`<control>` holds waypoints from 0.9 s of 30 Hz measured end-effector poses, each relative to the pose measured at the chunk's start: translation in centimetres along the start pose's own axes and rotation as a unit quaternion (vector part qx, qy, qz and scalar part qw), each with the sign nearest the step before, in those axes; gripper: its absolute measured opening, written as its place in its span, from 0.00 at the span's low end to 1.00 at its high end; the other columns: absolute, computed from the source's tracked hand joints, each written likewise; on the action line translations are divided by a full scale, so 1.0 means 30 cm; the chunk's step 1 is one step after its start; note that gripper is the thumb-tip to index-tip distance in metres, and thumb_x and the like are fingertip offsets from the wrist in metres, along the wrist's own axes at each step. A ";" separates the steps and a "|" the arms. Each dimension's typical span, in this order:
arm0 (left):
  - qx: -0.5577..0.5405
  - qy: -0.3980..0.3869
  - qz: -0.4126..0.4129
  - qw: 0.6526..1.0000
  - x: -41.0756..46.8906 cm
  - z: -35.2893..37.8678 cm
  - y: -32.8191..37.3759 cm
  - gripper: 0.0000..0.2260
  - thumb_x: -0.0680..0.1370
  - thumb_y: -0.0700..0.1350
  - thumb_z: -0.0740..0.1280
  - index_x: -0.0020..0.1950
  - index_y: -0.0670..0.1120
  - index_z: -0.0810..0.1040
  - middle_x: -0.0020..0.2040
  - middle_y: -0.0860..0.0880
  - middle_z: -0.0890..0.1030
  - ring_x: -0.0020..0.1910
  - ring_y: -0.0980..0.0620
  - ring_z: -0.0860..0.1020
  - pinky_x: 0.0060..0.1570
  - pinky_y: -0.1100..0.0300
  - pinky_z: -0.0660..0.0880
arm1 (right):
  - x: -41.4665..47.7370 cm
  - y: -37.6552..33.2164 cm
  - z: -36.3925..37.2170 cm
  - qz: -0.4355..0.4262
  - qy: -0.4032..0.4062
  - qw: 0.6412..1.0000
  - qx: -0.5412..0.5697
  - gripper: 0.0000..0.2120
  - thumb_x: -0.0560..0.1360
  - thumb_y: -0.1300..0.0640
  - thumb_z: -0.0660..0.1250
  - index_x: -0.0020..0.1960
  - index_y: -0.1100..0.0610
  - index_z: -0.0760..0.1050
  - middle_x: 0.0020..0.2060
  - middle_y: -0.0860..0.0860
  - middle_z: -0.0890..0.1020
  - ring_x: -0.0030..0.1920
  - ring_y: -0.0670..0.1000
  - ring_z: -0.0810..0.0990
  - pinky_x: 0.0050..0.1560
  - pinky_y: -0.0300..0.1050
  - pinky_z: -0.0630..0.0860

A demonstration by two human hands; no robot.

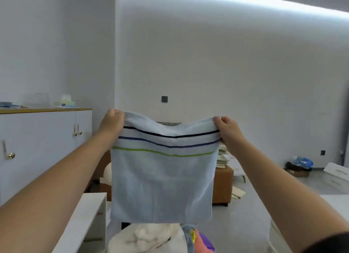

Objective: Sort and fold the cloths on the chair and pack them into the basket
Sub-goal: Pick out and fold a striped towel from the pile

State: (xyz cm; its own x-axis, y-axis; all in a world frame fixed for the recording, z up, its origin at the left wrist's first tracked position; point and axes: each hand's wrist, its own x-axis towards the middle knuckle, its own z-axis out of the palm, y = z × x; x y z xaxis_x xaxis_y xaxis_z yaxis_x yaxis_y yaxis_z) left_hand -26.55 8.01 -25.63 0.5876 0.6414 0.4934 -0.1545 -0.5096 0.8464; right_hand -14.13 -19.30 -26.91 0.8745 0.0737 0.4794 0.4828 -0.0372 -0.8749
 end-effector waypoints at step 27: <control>0.484 -0.268 0.169 0.816 -0.022 -0.160 0.037 0.15 0.78 0.41 0.64 0.31 0.51 0.72 0.35 0.50 0.76 0.35 0.54 0.71 0.33 0.64 0.64 | 0.017 -0.092 -0.187 -0.120 -0.205 0.835 -0.497 0.06 0.76 0.61 0.66 0.49 0.58 0.81 0.37 0.45 0.78 0.38 0.44 0.75 0.44 0.40 0.72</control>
State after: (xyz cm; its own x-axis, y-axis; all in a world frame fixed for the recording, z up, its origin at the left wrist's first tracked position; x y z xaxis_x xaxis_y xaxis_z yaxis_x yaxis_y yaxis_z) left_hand -30.92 9.76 -24.06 0.9440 0.1599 0.2886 0.1676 -0.9858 -0.0023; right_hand -14.74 -24.74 -23.87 0.7558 0.5250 0.3913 0.6203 -0.7654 -0.1714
